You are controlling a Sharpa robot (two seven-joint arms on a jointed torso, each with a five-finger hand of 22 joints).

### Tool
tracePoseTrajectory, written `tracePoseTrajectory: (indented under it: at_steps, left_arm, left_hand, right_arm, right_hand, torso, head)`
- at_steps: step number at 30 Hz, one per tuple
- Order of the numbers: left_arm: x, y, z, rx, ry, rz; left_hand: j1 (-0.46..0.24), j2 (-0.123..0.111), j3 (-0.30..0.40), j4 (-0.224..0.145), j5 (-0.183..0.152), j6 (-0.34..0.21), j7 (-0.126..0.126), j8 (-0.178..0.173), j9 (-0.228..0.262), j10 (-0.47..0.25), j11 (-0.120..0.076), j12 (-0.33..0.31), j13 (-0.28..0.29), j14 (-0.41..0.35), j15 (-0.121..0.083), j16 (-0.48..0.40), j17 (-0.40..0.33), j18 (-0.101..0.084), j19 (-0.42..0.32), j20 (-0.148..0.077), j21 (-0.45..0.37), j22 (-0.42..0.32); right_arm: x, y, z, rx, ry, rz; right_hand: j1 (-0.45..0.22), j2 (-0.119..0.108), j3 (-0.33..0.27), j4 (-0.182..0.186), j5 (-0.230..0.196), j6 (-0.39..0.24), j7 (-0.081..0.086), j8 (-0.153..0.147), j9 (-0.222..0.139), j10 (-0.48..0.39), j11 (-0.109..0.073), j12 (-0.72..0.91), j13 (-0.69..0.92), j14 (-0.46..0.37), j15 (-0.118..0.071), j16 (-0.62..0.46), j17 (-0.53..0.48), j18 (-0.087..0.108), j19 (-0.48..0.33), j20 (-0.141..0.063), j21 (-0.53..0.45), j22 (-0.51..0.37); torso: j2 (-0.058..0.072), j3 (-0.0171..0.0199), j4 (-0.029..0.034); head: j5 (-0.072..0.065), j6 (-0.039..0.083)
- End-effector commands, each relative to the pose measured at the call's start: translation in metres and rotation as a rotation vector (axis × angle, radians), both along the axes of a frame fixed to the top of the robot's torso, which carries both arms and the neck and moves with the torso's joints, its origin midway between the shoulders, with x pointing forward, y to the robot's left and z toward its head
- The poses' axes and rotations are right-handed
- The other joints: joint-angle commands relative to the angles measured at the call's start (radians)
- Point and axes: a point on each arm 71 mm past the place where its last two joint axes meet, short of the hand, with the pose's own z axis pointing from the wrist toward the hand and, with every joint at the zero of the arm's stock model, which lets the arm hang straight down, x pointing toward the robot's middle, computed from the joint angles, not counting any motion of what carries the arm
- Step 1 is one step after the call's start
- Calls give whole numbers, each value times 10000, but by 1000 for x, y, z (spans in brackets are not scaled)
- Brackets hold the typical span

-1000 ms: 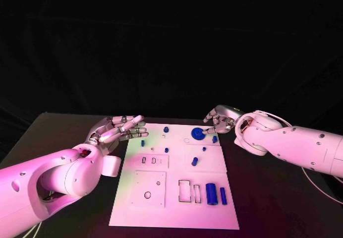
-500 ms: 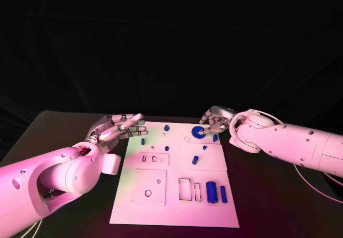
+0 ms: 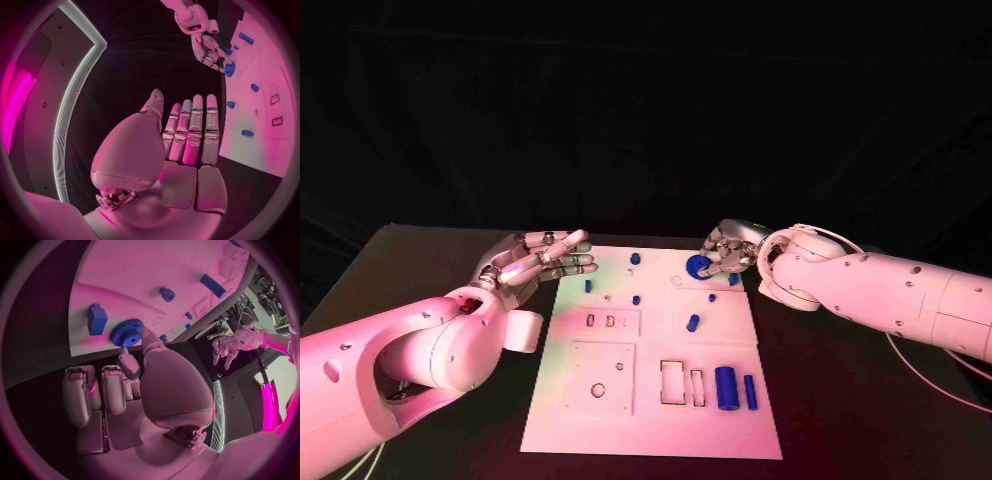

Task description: Assemble the parts on the task board

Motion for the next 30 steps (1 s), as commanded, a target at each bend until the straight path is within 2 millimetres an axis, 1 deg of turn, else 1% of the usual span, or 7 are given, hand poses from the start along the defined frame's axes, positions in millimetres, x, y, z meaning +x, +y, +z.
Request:
tracePoseTrajectory:
  at_steps: [1, 7, 12, 15, 21, 30]
  left_arm:
    - [0, -3, 2, -73, -80, -226]
    - [0, -2, 1, -68, -77, -217]
    - [0, -2, 1, -68, -72, -222]
    - [0, -2, 1, -68, -68, -228]
    - [0, -2, 1, -65, -58, -233]
    - [0, -2, 1, -58, -34, -244]
  left_hand:
    - [98, 31, 7, -56, 31, -30, 52, -61, -10, -17, 39, -64, -17, 11, 25, -19, 10, 54, 73, -12, 13, -9]
    - [109, 43, 11, -65, 32, -30, 55, -69, -10, -19, 39, -75, -18, 14, 24, -26, 14, 55, 77, -13, 13, -12]
    - [109, 43, 11, -65, 32, -30, 55, -69, -10, -19, 39, -75, -18, 14, 24, -26, 14, 55, 77, -13, 13, -12]
    - [109, 43, 11, -65, 32, -30, 55, -69, -10, -19, 39, -75, -18, 14, 24, -26, 14, 55, 77, -13, 13, -12]
    - [122, 65, 18, -75, 32, -27, 56, -78, -9, -17, 40, -87, -18, 19, 24, -34, 19, 55, 82, -14, 13, -14]
    - [135, 79, 24, -85, 32, -25, 57, -84, -9, -15, 40, -97, -18, 23, 23, -41, 24, 55, 86, -15, 13, -17]
  right_arm:
    - [0, 0, -3, -108, 233, 35]
    - [1, -1, -5, -145, 314, 19]
    - [1, 0, -6, -107, 367, 25]
    - [1, 2, -7, -101, 382, 48]
    - [1, 5, -8, -288, 223, 116]
    - [-1, 9, -7, -690, -317, 147]
  right_hand:
    - [108, -16, -45, -13, 60, -30, -43, 36, 14, 56, -3, 62, 24, 740, 62, 50, 1014, -132, 625, 57, 64, 2075]
    - [264, 105, 36, -63, 102, 43, -54, 92, 33, 127, -15, 201, 199, 745, 56, 85, 1069, -140, 646, 55, 84, 2108]
    - [420, 230, 157, -126, 21, 156, -71, 146, 51, 204, -33, 319, 349, 747, 43, 106, 1101, -147, 665, 47, 103, 2138]
    - [495, 281, 225, -161, -17, 203, -78, 161, 54, 249, -41, 379, 429, 753, 37, 127, 1139, -157, 690, 42, 127, 2173]
    - [522, 307, 286, -177, 41, 339, -107, 212, 72, 417, -65, 570, 652, 766, 21, 167, 1213, -184, 762, 30, 197, 2268]
    - [446, 300, 324, -135, 141, 536, -161, 277, 96, 697, -110, 876, 1003, 779, -12, 204, 1278, -220, 860, 5, 291, 2395]
  torso:
    - [1, 4, -2]
    - [3, 3, -3]
    - [5, 10, -8]
    - [8, 8, -14]
    - [4, 13, -2]
    - [1, 9, 6]
  head:
    - [20, -18]
    - [30, -31]
    - [38, -42]
    - [36, -49]
    - [18, -40]
    - [1, -45]
